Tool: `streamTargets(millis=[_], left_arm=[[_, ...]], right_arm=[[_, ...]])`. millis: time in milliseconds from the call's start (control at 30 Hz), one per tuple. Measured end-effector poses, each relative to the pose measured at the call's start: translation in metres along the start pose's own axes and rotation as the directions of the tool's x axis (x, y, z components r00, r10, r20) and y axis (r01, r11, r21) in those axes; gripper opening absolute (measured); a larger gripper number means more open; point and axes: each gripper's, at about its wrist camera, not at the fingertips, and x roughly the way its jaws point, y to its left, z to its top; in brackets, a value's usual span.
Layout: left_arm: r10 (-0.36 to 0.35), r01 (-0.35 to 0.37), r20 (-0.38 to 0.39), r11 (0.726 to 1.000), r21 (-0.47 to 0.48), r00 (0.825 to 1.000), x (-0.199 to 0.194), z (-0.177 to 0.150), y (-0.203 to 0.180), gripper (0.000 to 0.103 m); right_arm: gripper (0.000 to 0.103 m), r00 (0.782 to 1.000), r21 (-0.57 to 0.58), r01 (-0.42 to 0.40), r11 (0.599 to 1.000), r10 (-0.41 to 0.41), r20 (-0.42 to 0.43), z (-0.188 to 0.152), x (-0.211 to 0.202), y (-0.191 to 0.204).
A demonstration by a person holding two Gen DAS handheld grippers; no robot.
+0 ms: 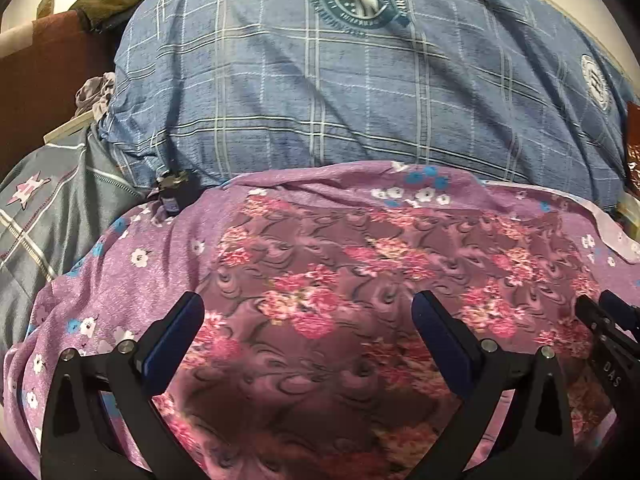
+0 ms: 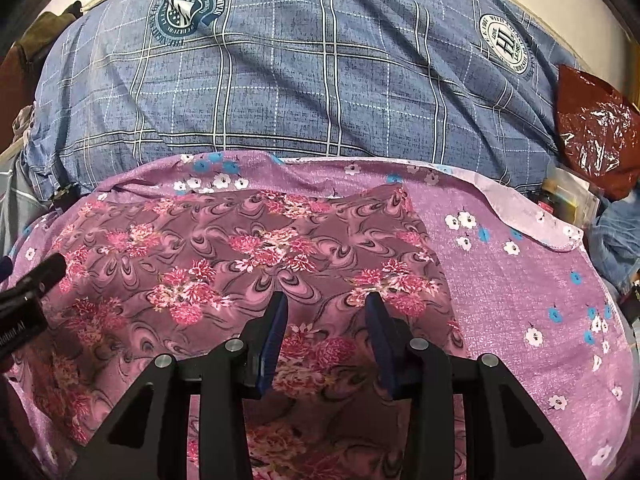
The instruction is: Fold small clothes
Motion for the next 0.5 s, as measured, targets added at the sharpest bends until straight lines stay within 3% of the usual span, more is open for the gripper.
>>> streamTargets(millis=[100,200,233,367,500], left_arm=[[0.015,-0.015,-0.048,1.0,0.012,0.999,0.014,-0.004,0.005,0.103],[0.075,-0.06,-0.199,0.995,0.083,0.977,0.047,-0.017,0.005,0.103],[0.052,-0.038,-0.206,0.997,0.07,0.977,0.052,-0.022,0.007,0.103],[0.04,-0.03,-0.187,0.998,0.059,0.982,0.042,-0.019,0.012,0.103],[0.038,-0.032,-0.142,0.998,0.046,0.989,0.028,-0.013,0.022,0.103]], right_arm=[[0.04,1.0,-0.011,0.012,1.0,-0.012,-0.019,-0.001,0.005,0.0],[0.043,0.995,-0.026,0.02,0.999,-0.023,-0.101,-0.008,0.024,-0.002],[0.043,0.99,-0.039,0.013,0.999,-0.018,-0.138,-0.011,0.032,-0.001],[0.044,0.993,-0.093,0.018,0.995,-0.028,-0.11,-0.013,0.028,0.003],[0.041,0.996,-0.037,-0.019,0.999,0.015,-0.089,-0.008,0.019,-0.016]])
